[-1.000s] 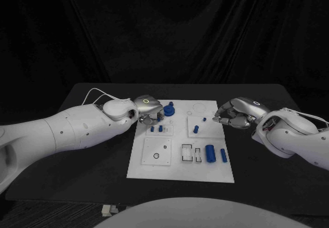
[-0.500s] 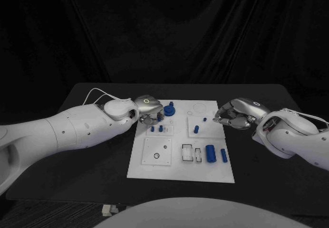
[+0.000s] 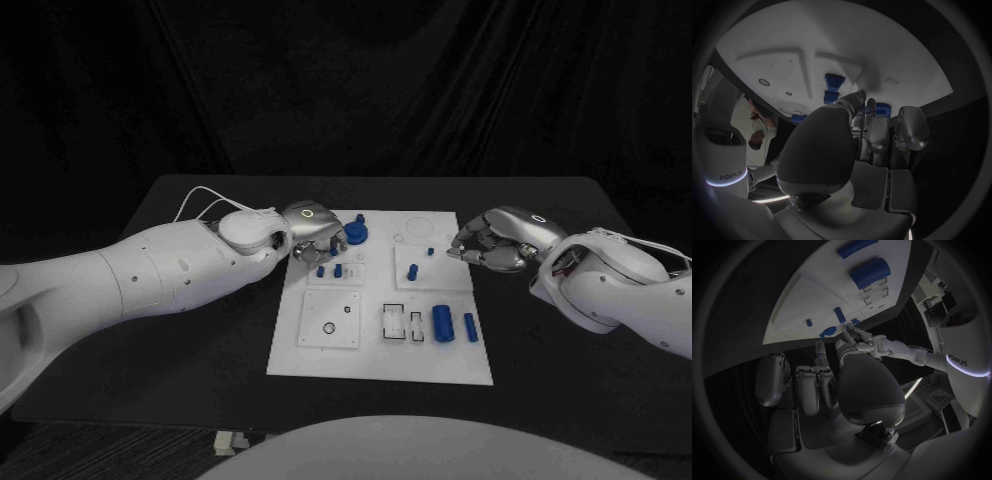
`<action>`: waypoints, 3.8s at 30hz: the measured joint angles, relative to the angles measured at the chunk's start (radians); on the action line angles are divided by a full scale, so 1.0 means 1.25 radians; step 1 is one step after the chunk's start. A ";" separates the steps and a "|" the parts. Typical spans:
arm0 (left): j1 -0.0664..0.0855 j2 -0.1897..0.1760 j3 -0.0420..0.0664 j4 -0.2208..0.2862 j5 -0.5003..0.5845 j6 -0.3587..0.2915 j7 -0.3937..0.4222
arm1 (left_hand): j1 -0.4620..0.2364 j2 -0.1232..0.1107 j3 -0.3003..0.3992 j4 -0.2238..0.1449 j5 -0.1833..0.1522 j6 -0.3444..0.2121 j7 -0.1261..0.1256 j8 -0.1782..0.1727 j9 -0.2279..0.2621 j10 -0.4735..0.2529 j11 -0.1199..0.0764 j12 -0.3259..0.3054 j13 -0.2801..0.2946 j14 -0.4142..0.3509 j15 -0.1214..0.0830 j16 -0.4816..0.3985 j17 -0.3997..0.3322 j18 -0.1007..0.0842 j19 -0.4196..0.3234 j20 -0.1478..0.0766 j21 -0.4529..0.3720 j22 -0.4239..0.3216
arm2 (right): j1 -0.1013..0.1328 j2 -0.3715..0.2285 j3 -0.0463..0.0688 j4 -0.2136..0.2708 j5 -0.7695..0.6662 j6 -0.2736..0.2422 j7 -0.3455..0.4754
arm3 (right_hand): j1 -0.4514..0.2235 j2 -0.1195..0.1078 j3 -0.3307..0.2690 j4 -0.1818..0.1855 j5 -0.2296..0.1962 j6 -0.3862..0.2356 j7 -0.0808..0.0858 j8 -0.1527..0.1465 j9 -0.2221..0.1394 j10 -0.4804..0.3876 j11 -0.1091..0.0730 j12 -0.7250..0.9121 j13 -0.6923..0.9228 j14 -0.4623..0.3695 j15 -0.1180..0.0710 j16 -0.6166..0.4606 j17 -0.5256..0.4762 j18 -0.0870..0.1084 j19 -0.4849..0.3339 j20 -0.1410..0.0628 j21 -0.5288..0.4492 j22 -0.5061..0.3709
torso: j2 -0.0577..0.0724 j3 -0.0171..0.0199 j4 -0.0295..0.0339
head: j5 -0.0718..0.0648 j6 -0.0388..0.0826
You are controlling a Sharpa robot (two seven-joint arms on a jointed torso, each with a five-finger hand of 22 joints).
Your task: Assemble the parts on the task board
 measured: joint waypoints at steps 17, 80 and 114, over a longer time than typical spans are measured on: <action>-0.002 -0.015 0.000 -0.012 0.000 -0.001 -0.010 | -0.007 -0.007 0.002 0.002 -0.003 -0.040 -0.017 0.000 -0.009 -0.017 0.007 -0.013 -0.003 -0.006 0.006 -0.007 -0.010 0.000 -0.007 0.001 -0.015 0.000 | -0.001 -0.005 0.000 0.001 0.000 0.001 -0.001 | 0.003 -0.003 0.000 0.000 0.000 0.000 0.000 0.000 0.001 0.000 0.000 0.000 0.000 0.000 0.000 0.000 0.000 0.000 -0.003 -0.003 -0.005 0.000 | 0.000 -0.0002 0.0000 | 0.003 0.000; 0.007 -0.287 -0.001 0.202 1.285 0.273 0.391 | -0.181 0.221 -0.465 0.153 0.131 -0.477 0.000 -0.016 -0.164 -0.822 -0.022 -0.027 -0.133 -1.091 0.123 -1.044 -0.827 0.063 -1.089 0.133 -0.878 -0.899 | 0.069 0.168 0.000 -0.129 -0.339 0.239 -0.038 | 0.131 -0.108 0.086 -0.064 0.062 -0.047 -0.013 -0.068 -0.036 -0.497 0.031 -1.111 -0.836 -0.020 0.003 -0.273 -0.096 0.038 -0.086 0.000 -0.319 0.000 | 0.009 -0.0303 0.0215 | -0.007 0.000; -0.003 -0.280 -0.001 0.199 1.296 0.314 0.394 | -0.068 0.239 -0.479 0.148 0.205 -0.483 0.009 -0.016 -0.165 -0.826 0.017 -0.006 -0.133 -1.083 0.149 -1.044 -0.825 0.062 -1.081 0.170 -0.878 -0.910 | 0.027 0.202 0.000 -0.201 -0.337 0.230 -0.034 | 0.136 -0.104 0.120 -0.098 0.118 -0.028 -0.014 -0.060 -0.042 -0.444 0.030 -1.093 -0.858 -0.020 0.003 -0.273 -0.096 0.038 -0.086 0.000 -0.322 0.000 | 0.007 -0.0325 0.0212 | -0.006 0.000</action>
